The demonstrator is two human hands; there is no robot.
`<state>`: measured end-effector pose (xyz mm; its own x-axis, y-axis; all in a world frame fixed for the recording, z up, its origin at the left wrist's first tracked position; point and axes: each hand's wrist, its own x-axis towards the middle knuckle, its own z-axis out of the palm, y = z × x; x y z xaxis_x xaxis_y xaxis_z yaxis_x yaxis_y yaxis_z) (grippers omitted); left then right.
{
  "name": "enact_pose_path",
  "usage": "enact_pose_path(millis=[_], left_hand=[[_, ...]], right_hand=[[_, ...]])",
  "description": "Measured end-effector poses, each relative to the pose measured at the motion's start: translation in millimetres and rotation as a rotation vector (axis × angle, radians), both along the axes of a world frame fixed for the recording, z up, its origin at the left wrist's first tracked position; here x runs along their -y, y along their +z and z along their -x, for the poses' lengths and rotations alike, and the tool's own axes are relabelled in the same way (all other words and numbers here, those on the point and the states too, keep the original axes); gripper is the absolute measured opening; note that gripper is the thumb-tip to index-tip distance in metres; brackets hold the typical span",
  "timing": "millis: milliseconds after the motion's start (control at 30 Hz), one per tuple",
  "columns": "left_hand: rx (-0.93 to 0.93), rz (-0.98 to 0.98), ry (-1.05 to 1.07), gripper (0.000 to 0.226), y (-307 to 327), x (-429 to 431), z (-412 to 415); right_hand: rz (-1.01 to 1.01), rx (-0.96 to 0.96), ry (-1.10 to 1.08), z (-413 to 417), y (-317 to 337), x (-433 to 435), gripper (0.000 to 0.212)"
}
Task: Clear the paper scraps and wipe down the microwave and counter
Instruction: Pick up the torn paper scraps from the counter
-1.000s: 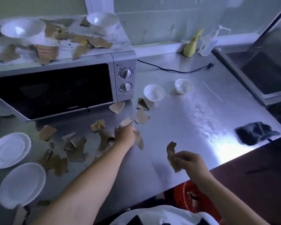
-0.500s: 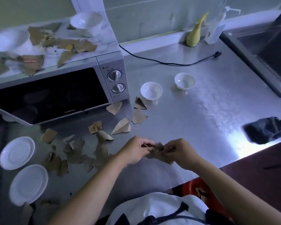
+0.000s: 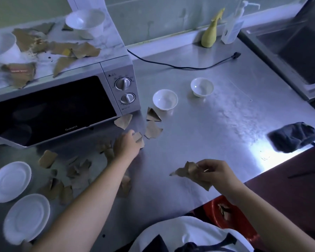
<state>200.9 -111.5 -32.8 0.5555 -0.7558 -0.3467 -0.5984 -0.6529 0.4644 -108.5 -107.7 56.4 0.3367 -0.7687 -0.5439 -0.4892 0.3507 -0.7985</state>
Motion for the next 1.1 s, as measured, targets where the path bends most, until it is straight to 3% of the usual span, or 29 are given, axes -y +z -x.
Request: enact_pose_path(millis=[67,167,367,500,567,667,767,867,1100], left_hand=[[0.073,-0.075,-0.003,0.044,-9.8,11.4,-13.7],[0.089,-0.117,-0.007,0.037,-16.7,22.0,-25.8],[-0.095,-0.014,0.037,0.036,-14.1,24.2,-16.5],[-0.287,0.131,0.042,0.005,-1.1,5.8,11.5],[-0.402,0.179,0.076,0.015,6.9,-11.5,28.8],[-0.51,0.244,0.135,0.014,20.9,-37.8,59.1],[-0.591,0.3,0.147,0.019,35.5,-58.7,85.9],[-0.621,0.359,0.168,0.034,52.8,-70.7,105.8],[-0.822,0.424,0.341,0.03,78.7,-98.6,121.9]], right_hand=[[-0.024,0.008,-0.078,4.9,2.2,-5.0,0.01],[-0.054,0.022,-0.199,11.0,5.4,-11.6,0.003],[-0.081,0.026,-0.329,28.6,0.4,-21.7,0.007],[-0.151,0.157,-0.374,30.2,-3.0,-20.5,0.014],[-0.205,0.252,-0.394,24.3,-3.9,-17.4,0.018],[-0.267,0.394,-0.383,12.0,-2.0,-9.3,0.018],[-0.253,0.453,-0.311,-2.9,2.7,-4.5,0.006],[-0.246,0.463,-0.262,-17.6,5.9,-3.2,0.009],[-0.355,0.477,-0.167,-35.9,-1.9,-1.8,0.028]])
